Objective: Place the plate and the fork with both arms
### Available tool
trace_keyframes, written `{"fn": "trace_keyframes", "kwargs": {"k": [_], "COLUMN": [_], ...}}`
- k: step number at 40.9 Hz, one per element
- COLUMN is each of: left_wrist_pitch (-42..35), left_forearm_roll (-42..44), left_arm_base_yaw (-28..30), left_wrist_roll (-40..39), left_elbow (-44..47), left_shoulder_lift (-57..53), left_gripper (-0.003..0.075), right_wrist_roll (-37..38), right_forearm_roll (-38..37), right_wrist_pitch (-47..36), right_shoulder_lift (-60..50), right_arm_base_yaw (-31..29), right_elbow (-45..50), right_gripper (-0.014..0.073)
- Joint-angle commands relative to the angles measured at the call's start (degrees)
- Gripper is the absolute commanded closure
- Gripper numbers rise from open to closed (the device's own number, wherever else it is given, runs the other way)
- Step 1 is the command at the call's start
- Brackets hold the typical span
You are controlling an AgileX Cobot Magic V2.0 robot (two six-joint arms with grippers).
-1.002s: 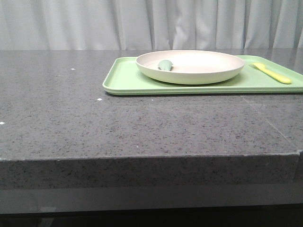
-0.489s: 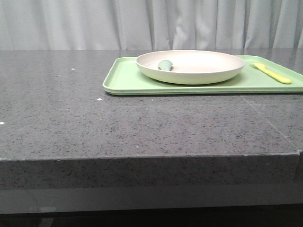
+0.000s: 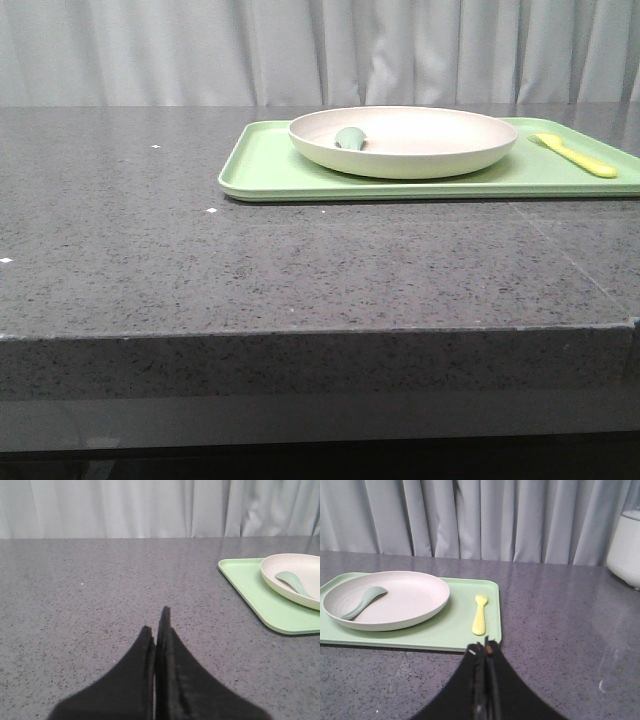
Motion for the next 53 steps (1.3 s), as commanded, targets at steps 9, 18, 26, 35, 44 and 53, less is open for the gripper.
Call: {"fn": "trace_keyframes", "kwargs": {"k": [9,18,26,35,44,53], "left_wrist_pitch": [-9.56,-10.07,-15.73,-15.13,-15.13,-15.13], "left_forearm_roll": [-2.61,-3.43,-3.43,-3.43,-3.43,-3.43], "left_arm_base_yaw": [6.9,10.21,10.33,10.33,10.33,10.33], "left_wrist_roll": [-0.02,-0.02,-0.02,-0.02,-0.02,-0.02], "left_elbow": [10.3,17.31,22.3,22.17,22.17,22.17], "left_shoulder_lift": [-11.83,-15.81,-15.91,-15.91,-15.91,-15.91], "left_gripper": [0.0738,0.0738,0.0738,0.0738,0.0738,0.0738], "right_wrist_roll": [-0.53,-0.53,-0.53,-0.53,-0.53,-0.53], "right_forearm_roll": [0.23,0.23,0.23,0.23,0.23,0.23], "right_wrist_pitch": [-4.88,-4.83,-4.76,-4.76,-4.76,-4.76], "right_shoulder_lift": [0.62,0.63,0.63,0.63,0.63,0.63], "right_arm_base_yaw": [-0.09,-0.09,-0.09,-0.09,-0.09,-0.09], "right_elbow": [-1.49,-1.49,-1.49,-1.49,-1.49,-1.49], "right_gripper": [0.0661,0.0661,0.0661,0.0661,0.0661,0.0661]}}
